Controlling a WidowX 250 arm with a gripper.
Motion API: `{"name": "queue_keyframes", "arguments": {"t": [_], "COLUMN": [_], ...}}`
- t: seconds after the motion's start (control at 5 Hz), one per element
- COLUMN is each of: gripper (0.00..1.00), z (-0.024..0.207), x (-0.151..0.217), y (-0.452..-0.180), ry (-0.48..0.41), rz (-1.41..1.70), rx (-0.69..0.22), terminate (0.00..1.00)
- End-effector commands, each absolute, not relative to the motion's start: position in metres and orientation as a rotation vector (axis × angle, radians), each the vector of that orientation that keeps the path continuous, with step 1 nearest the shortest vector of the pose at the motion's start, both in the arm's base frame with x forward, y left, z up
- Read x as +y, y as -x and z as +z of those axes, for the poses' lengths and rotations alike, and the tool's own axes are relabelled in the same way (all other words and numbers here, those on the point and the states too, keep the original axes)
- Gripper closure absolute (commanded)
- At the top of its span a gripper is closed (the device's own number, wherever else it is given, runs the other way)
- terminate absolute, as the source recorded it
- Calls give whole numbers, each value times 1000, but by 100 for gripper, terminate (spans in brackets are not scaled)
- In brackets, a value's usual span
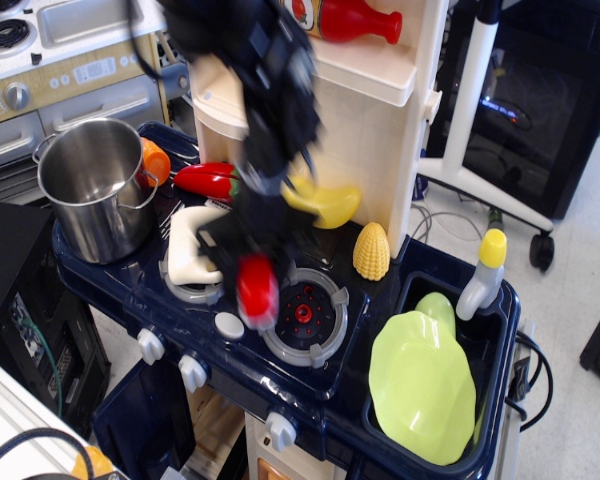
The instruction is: Put sushi in pot or pan
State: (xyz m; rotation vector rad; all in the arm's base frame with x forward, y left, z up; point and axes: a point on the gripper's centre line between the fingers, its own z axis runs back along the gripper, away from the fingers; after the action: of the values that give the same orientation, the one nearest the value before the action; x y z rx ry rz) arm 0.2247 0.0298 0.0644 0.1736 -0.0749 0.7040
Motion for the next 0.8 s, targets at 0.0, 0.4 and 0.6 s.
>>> {"name": "queue_keyframes", "arguments": {"t": [0.0, 0.4, 0.6], "gripper": [100, 100, 100], "z": [119, 118, 117], "x": [111, 183, 188], "y": [-242, -265, -251], "ry": [-297, -294, -332], "rz": [565, 440, 474], "rx": [-182, -218, -240], "terminate": [0, 0, 0]}}
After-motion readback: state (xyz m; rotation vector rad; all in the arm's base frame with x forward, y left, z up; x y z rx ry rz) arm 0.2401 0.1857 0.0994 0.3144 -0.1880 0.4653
